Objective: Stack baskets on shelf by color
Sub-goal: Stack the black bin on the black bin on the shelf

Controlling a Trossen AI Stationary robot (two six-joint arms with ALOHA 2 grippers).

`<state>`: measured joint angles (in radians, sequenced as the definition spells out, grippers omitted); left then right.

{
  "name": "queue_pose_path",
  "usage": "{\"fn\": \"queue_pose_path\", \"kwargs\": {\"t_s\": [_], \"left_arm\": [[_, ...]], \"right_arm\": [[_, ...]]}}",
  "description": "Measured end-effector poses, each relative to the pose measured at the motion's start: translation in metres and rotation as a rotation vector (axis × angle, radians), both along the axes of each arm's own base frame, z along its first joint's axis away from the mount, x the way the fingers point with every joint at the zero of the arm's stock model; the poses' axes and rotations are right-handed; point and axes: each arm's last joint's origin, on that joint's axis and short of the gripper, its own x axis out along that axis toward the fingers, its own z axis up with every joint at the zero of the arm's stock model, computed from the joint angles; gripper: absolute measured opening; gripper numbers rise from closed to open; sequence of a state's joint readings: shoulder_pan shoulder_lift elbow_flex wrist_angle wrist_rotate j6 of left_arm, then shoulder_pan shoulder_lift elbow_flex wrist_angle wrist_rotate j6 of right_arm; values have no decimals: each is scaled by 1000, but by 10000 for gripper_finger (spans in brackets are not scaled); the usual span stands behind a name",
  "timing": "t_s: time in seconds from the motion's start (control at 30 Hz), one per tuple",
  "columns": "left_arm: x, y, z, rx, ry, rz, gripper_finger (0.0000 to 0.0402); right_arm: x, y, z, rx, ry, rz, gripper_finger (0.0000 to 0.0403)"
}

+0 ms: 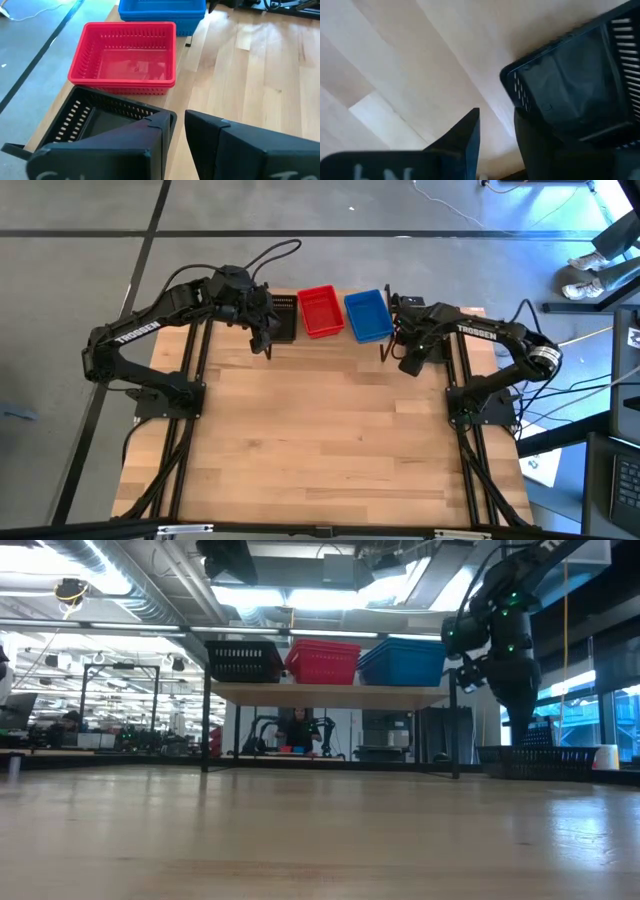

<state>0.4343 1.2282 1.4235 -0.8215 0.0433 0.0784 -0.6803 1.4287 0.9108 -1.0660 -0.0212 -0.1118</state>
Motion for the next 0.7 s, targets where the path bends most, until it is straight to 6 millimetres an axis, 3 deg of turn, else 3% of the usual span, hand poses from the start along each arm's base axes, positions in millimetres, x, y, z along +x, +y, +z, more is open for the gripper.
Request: {"fn": "queue_pose_path", "kwargs": {"t_s": [0.3, 0.7], "left_arm": [[0, 0, 0, 0, 0, 0, 53], [0, 0, 0, 0, 0, 0, 53]], "right_arm": [[4, -8, -12, -83, 103, 9, 119], [7, -11, -13, -83, 54, 47, 119]]}}
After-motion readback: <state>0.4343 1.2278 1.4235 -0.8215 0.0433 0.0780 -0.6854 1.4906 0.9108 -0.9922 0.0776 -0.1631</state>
